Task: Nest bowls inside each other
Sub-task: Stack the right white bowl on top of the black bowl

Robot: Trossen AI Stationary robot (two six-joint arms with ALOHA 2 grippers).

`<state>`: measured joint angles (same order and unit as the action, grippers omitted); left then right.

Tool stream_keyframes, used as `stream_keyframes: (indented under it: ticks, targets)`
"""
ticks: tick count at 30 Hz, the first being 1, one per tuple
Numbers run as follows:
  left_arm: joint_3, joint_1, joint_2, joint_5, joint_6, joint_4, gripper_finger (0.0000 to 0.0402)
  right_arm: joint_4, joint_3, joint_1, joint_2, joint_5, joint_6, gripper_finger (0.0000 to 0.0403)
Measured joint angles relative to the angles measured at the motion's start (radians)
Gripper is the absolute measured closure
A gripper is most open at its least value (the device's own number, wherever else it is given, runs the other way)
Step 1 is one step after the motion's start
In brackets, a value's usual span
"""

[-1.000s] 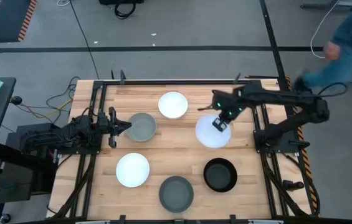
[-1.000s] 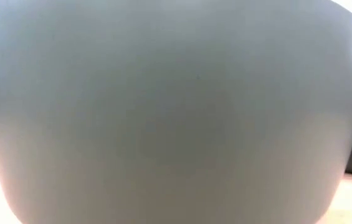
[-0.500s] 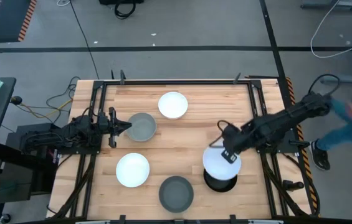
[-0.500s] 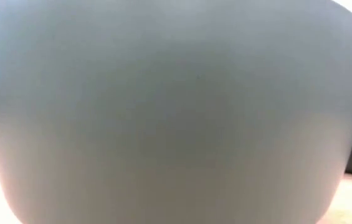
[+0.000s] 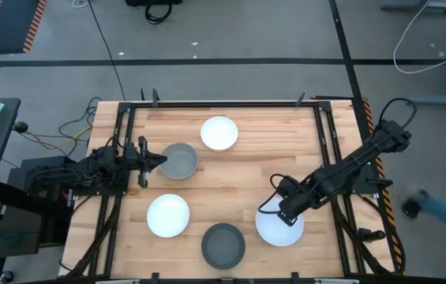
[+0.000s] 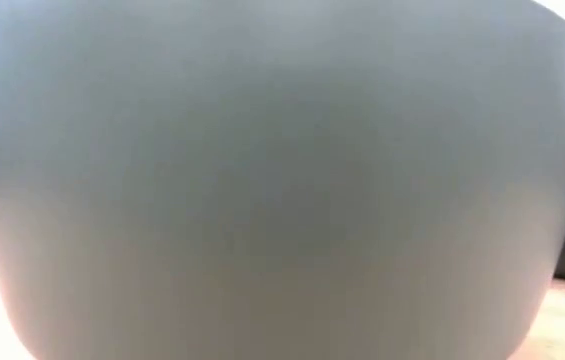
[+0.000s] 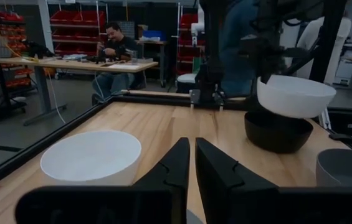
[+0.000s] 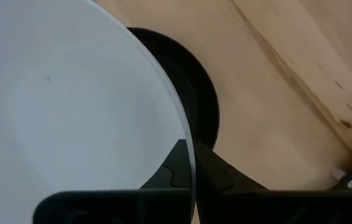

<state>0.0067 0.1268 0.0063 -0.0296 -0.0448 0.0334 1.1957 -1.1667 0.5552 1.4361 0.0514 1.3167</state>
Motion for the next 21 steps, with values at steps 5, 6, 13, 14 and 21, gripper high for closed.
stream_keyframes:
  ticks: [5, 6, 13, 14, 21]
  targets:
    - [0.000, 0.000, 0.000, 0.000, -0.022, -0.002, 0.0373, -0.013, 0.002, 0.000, 0.022, -0.016, -0.009, 0.0401]
    - [0.000, 0.000, 0.000, 0.000, -0.022, -0.002, 0.0374, -0.028, 0.008, 0.000, 0.020, -0.016, -0.010, 0.0401]
    - [0.000, 0.000, 0.000, 0.000, -0.030, -0.005, 0.0377, -0.149, 0.173, 0.000, -0.036, -0.029, 0.013, 0.0401]
    - [0.000, 0.000, 0.000, 0.000, -0.030, -0.005, 0.0376, -0.155, 0.198, 0.000, -0.045, -0.029, 0.013, 0.0401]
    - [0.000, 0.000, 0.000, 0.000, -0.031, -0.006, 0.0368, -0.318, 0.355, -0.003, -0.098, -0.040, 0.038, 0.0401]
